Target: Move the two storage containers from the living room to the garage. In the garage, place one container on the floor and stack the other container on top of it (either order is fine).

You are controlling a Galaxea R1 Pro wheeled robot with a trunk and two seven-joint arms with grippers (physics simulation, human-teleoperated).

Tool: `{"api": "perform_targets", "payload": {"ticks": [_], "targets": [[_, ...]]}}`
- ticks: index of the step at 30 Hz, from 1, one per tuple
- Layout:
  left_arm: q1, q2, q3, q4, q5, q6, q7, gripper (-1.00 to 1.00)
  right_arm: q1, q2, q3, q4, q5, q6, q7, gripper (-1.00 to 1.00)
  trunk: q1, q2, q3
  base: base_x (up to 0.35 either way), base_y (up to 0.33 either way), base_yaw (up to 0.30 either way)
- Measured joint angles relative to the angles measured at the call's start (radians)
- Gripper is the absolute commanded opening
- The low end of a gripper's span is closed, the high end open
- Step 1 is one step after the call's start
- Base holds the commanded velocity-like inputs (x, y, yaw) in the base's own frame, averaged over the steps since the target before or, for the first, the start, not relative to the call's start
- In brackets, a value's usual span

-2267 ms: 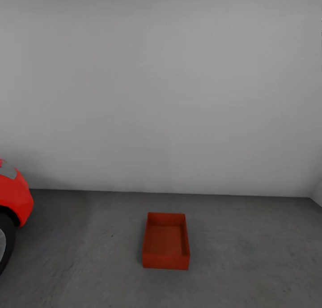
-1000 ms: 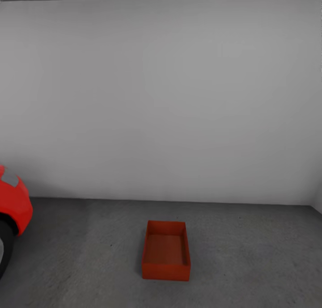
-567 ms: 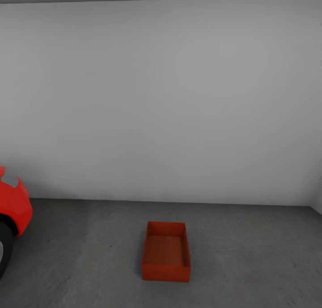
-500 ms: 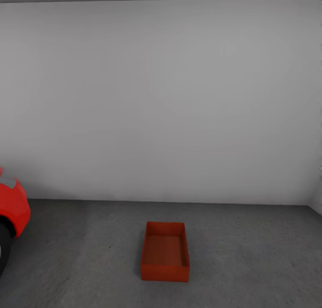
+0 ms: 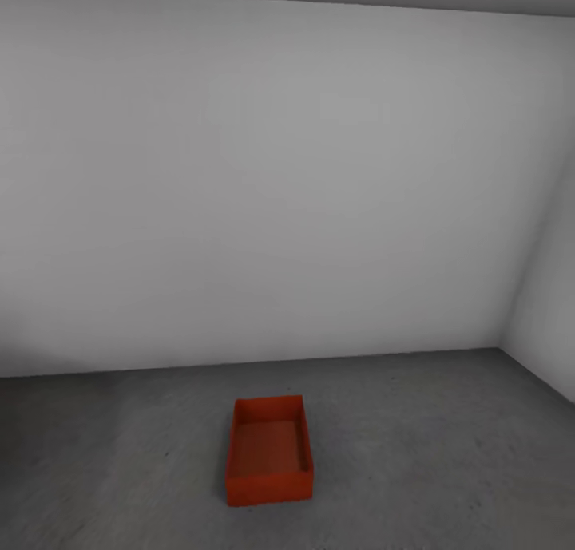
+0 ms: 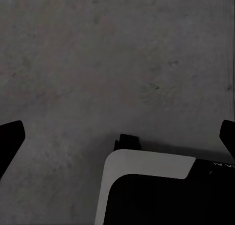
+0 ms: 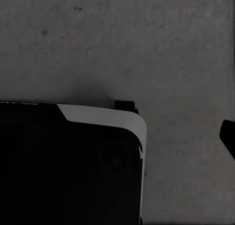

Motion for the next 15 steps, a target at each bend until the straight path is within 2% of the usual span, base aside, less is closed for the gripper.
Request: {"api": "perform_targets", "payload": {"ticks": [15], "targets": [[0.0,0.0,0.0,0.0,0.0,0.0,0.0,1.0,0.0,-0.001,-0.001,0.0,-0.004,0.01,-0.001,1.0,0.0,0.0,0.0,0.0,0.0,-0.294]]}}
